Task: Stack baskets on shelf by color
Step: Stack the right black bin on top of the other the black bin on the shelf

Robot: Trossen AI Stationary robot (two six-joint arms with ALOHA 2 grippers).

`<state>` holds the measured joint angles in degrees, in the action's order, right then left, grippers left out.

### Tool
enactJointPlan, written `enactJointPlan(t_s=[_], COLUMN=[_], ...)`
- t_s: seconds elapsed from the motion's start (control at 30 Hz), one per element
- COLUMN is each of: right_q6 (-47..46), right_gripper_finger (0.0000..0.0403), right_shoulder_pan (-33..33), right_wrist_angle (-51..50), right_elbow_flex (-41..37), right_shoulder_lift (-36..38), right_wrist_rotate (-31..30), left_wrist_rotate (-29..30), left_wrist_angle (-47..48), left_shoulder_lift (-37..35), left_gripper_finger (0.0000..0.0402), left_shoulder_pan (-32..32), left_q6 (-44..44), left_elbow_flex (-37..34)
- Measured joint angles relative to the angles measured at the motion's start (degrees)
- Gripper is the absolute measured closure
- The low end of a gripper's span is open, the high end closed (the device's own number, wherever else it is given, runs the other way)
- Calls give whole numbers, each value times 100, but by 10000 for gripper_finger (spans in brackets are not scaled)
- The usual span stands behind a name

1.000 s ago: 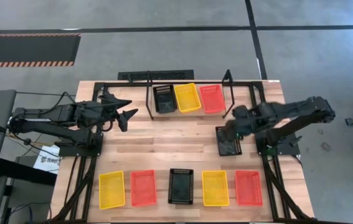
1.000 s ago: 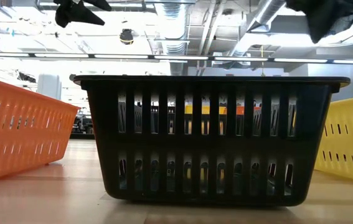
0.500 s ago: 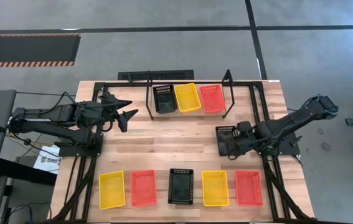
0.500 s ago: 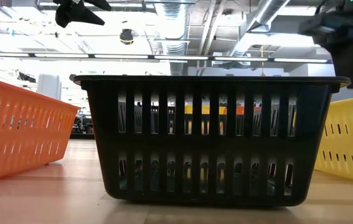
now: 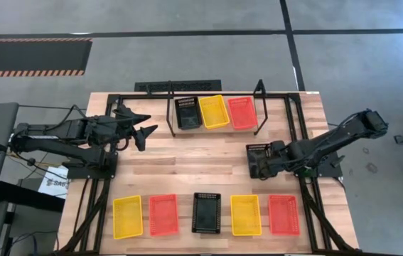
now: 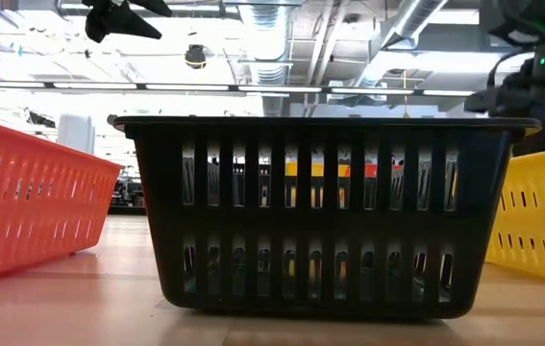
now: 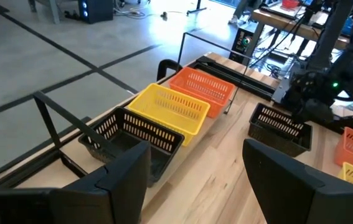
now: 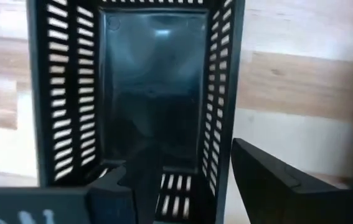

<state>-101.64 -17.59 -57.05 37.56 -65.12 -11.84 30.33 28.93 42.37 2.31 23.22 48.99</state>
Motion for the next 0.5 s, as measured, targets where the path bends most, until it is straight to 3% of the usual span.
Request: enactJointPlan(t_s=[0.33, 0.5], right_q6=[271, 460], right_gripper_finger=[234, 315], right_shoulder_pan=[202, 243], right_wrist_angle=[1271, 1352], right_elbow_flex=[-645, -647], right_shoulder_lift=[-26, -26], right_wrist_rotate=[-2, -2], left_wrist_rotate=[130, 19], left_wrist_angle=[77, 354], left_shoulder_lift=[0, 12], left_gripper_finger=[159, 159], left_shoulder_pan=[-2, -4], left_q6=[472, 956], left_elbow_flex=[0, -8])
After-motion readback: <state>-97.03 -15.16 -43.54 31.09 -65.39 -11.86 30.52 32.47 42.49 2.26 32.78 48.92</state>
